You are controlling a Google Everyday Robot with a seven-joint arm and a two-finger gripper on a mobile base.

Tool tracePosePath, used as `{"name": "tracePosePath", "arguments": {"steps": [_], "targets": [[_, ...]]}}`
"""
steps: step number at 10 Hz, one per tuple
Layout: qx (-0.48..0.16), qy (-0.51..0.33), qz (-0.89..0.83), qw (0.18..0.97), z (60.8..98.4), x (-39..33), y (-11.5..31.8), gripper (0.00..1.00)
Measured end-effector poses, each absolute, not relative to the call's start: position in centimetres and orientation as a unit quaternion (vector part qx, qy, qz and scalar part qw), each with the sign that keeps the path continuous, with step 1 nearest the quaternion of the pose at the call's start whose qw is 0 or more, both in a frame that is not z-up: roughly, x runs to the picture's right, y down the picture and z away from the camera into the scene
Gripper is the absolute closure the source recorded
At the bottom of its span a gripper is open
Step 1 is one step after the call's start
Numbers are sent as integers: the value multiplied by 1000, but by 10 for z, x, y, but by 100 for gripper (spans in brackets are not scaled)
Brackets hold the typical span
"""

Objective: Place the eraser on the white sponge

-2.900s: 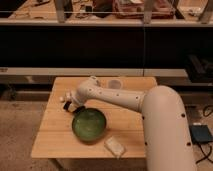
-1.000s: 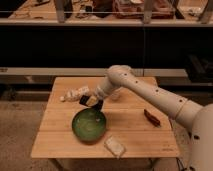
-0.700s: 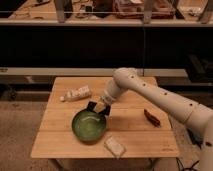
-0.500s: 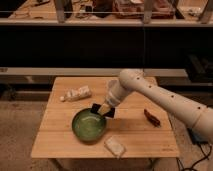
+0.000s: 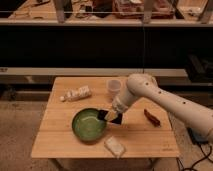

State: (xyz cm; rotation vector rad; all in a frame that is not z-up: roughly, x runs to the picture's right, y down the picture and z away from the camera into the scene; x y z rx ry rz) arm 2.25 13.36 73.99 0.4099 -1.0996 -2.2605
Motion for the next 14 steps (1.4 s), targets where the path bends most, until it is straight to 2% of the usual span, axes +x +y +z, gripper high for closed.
{"name": "tracePosePath", "arguments": {"steps": [6, 9, 14], "targets": [[154, -416, -845, 300, 738, 26, 141, 100], [153, -405, -847, 309, 712, 42, 159, 100], [108, -390, -859, 313, 686, 54, 239, 100]]}}
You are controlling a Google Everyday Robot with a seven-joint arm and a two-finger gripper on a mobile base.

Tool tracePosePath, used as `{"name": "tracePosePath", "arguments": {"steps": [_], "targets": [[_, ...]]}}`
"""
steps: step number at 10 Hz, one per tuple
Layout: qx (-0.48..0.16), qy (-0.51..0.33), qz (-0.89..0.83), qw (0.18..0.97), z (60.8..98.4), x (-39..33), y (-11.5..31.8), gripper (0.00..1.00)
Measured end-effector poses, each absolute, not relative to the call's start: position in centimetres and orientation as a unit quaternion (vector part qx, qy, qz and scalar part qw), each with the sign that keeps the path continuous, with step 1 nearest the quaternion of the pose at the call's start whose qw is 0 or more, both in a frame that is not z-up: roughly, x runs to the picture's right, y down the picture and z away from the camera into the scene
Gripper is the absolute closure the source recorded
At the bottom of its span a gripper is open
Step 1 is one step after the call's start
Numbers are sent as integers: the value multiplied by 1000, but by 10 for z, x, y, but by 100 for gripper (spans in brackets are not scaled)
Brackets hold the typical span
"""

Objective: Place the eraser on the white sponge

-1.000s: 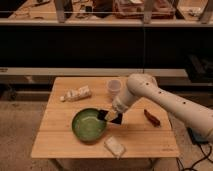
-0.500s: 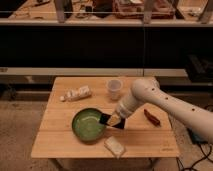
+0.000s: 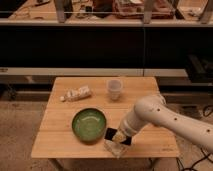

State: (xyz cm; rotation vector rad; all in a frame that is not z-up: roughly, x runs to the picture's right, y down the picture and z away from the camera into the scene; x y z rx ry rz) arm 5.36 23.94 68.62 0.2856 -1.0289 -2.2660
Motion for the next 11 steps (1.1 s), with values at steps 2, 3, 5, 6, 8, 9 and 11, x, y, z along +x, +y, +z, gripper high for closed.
{"name": "tracePosePath", "arguments": {"steps": [2, 3, 5, 6, 8, 9, 11], "targets": [[126, -396, -843, 341, 685, 34, 261, 100], [133, -395, -836, 357, 687, 27, 268, 100], [129, -383, -833, 378, 695, 28, 276, 100], [120, -377, -836, 380, 698, 32, 279, 100], [100, -361, -842, 388, 706, 46, 282, 100], [95, -355, -844, 391, 708, 48, 281, 100], [91, -347, -844, 398, 713, 50, 279, 100]]}}
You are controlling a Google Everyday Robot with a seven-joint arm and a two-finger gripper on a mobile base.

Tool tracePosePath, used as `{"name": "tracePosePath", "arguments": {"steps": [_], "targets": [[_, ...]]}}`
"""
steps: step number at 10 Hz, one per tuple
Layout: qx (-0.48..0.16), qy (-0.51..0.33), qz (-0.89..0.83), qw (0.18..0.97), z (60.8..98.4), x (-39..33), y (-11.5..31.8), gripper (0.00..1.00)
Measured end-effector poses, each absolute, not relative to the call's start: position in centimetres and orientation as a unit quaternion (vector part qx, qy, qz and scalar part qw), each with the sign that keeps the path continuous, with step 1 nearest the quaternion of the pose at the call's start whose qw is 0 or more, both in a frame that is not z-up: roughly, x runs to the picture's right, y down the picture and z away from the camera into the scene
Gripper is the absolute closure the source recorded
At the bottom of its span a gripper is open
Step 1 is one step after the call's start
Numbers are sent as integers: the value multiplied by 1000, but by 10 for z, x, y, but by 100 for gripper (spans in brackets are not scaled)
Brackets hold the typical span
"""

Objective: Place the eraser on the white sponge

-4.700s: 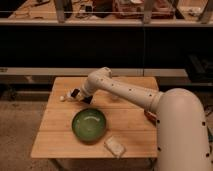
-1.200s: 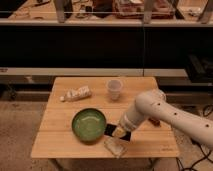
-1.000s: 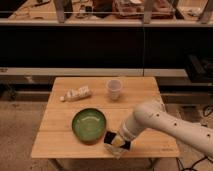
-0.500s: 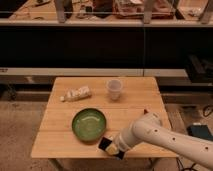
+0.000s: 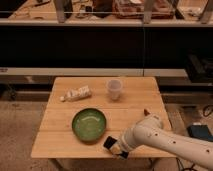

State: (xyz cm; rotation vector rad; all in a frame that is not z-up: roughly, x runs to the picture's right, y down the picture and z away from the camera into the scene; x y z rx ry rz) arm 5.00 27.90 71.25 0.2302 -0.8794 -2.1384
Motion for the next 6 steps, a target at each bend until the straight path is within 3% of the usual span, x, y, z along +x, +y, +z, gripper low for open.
{"name": "tracePosePath", "arguments": {"steps": [5, 6], "targets": [[88, -332, -845, 410, 722, 50, 273, 99], [89, -329, -844, 415, 725, 50, 272, 90]]}}
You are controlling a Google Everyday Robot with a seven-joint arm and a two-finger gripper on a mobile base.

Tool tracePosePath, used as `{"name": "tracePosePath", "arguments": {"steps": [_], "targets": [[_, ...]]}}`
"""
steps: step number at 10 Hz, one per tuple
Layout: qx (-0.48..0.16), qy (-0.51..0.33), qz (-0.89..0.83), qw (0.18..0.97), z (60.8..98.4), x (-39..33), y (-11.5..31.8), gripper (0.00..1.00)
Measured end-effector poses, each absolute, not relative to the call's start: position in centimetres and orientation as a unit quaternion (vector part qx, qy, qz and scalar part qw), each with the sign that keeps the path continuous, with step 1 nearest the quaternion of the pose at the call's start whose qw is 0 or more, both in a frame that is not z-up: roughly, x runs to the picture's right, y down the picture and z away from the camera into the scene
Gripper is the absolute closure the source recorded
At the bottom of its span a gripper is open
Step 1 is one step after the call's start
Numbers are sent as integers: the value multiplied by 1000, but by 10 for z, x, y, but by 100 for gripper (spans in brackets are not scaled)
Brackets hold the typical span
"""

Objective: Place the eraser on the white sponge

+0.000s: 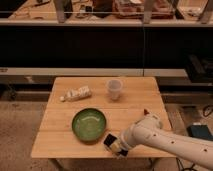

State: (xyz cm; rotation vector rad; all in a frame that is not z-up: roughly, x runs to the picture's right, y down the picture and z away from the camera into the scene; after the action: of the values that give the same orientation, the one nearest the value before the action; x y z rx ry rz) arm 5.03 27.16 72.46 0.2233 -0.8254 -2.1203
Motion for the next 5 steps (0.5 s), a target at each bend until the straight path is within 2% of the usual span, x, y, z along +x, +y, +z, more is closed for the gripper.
{"name": "tracePosePath", "arguments": {"steps": [5], "targets": [[99, -317, -843, 424, 728, 46, 260, 42]]}}
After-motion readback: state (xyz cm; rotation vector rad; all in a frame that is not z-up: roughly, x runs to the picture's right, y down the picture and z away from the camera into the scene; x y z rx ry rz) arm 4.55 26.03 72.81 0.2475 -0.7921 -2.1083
